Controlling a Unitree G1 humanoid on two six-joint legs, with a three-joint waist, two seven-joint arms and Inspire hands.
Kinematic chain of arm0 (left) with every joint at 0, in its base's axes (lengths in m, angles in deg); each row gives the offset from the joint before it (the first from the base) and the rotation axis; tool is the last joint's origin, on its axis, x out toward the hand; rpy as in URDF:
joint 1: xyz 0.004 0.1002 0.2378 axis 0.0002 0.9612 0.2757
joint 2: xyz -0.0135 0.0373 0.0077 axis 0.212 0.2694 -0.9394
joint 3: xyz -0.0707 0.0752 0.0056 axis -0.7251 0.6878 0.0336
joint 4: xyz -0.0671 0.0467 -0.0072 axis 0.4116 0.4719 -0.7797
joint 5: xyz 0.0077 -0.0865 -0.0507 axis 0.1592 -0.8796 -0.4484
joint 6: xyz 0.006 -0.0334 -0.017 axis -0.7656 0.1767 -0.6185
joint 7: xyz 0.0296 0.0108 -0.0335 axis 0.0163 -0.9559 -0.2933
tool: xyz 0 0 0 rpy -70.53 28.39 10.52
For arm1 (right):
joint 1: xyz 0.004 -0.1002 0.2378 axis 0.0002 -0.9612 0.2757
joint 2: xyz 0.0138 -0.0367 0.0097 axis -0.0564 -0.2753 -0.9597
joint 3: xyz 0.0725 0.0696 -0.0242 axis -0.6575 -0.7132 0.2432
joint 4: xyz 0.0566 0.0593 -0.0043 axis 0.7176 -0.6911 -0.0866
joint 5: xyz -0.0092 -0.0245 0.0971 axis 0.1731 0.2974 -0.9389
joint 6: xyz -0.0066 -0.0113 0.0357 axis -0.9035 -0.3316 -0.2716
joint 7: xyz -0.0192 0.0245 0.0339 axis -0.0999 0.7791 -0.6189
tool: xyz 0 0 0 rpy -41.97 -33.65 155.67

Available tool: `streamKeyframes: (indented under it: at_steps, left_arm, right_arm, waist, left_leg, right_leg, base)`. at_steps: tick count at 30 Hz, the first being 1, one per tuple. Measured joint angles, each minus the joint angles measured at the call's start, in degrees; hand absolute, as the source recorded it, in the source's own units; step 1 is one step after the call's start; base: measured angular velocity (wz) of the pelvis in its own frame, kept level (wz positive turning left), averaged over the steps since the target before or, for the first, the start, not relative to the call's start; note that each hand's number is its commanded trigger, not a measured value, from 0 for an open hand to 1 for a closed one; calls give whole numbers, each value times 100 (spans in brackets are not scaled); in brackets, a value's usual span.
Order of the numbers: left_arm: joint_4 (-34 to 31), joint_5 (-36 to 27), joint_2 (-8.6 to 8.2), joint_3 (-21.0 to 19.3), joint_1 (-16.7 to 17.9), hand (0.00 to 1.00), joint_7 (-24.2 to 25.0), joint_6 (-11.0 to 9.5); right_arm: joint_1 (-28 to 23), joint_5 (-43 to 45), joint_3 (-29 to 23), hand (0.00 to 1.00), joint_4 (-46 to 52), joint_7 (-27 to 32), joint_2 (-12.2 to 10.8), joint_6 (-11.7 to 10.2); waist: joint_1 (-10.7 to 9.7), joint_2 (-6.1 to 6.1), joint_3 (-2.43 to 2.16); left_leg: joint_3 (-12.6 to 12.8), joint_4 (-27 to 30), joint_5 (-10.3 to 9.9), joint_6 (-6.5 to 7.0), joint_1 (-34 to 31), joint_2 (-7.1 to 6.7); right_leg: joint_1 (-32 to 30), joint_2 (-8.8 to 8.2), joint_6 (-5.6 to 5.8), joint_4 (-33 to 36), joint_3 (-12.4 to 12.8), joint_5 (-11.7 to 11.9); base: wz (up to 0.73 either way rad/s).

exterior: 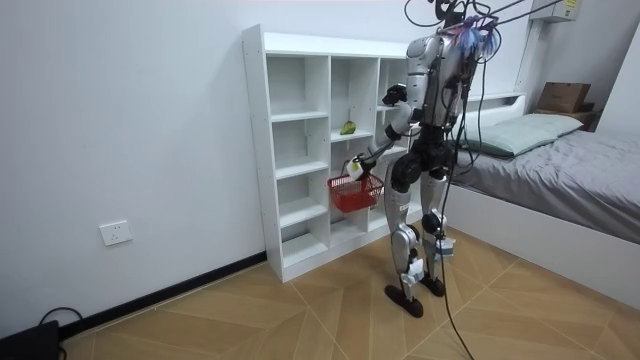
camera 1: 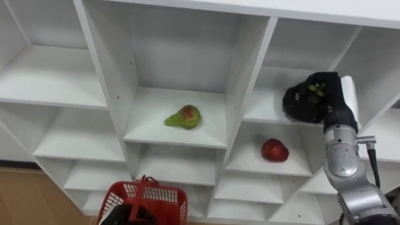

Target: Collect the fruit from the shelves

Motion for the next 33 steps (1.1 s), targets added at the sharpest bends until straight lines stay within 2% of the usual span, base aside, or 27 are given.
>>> streamKeyframes:
  at_steps: [7, 9, 14, 19, 22, 25, 27, 33]
  left_arm:
    - [-268, -8, -42, 120, -66, 100, 252, -33]
    - [-422, -18, -87, 121, -70, 100, 266, -36]
    - [-532, -18, -238, 146, -117, 100, 307, -140]
    - [-679, -16, -227, 294, -115, 100, 425, -140]
    - [-714, -16, -224, 342, -118, 100, 506, -139]
    - [-714, -17, -220, 340, -117, 100, 510, -139]
    - [-714, -20, -224, 353, -120, 100, 509, -140]
    - [-715, -37, -216, 451, -120, 100, 513, -140]
  right_arm:
    - [-5, 232, 3, 100, 184, -165, -21, 19]
    - [-6, 232, 2, 100, 250, -174, -50, 11]
    - [-7, 231, -7, 100, 308, -270, -99, 12]
    - [-69, 388, -5, 100, 501, -419, -166, 27]
    - [-81, 432, -3, 100, 637, -469, -232, 147]
    - [-142, 423, -5, 100, 768, -556, -324, 155]
    - [-293, 428, 30, 100, 1149, -668, -407, 241]
    - [-400, 418, 191, 100, 1612, -736, -616, 241]
  waist:
    - [-98, 45, 28]
    - [-131, 75, 45]
    - [-139, 73, 44]
    - [-139, 68, 40]
    - [-155, 56, 33]
    - [-155, 57, 32]
    - [-156, 65, 31]
    - [-171, 69, 37]
  left_leg:
    - [15, -7, 0, 0, 18, -1]
    - [19, -12, 0, 0, 17, 0]
    - [44, -27, 0, 0, 35, 8]
    - [148, -40, 1, 0, 52, 11]
    - [202, -44, 1, 0, 61, 13]
    - [256, -43, 1, 0, 78, 18]
    - [293, -41, 2, 1, 54, 24]
    - [312, -38, 4, 4, 7, 24]
  right_leg:
    - [10, -3, 0, 7, 0, 0]
    - [5, -3, 0, 8, 8, 0]
    - [5, 8, 0, 5, 49, 0]
    - [-21, 9, 0, 5, 146, 0]
    - [-28, 8, 0, 8, 155, 0]
    - [-32, 14, 0, 16, 230, 0]
    - [-108, 17, 0, 45, 274, 0]
    - [-209, 12, 0, 111, 295, 0]
  base:
    - [0]
    - [0]
    - [-2]
    - [-11]
    - [-6]
    - [-9]
    - [-10]
    - [-3]
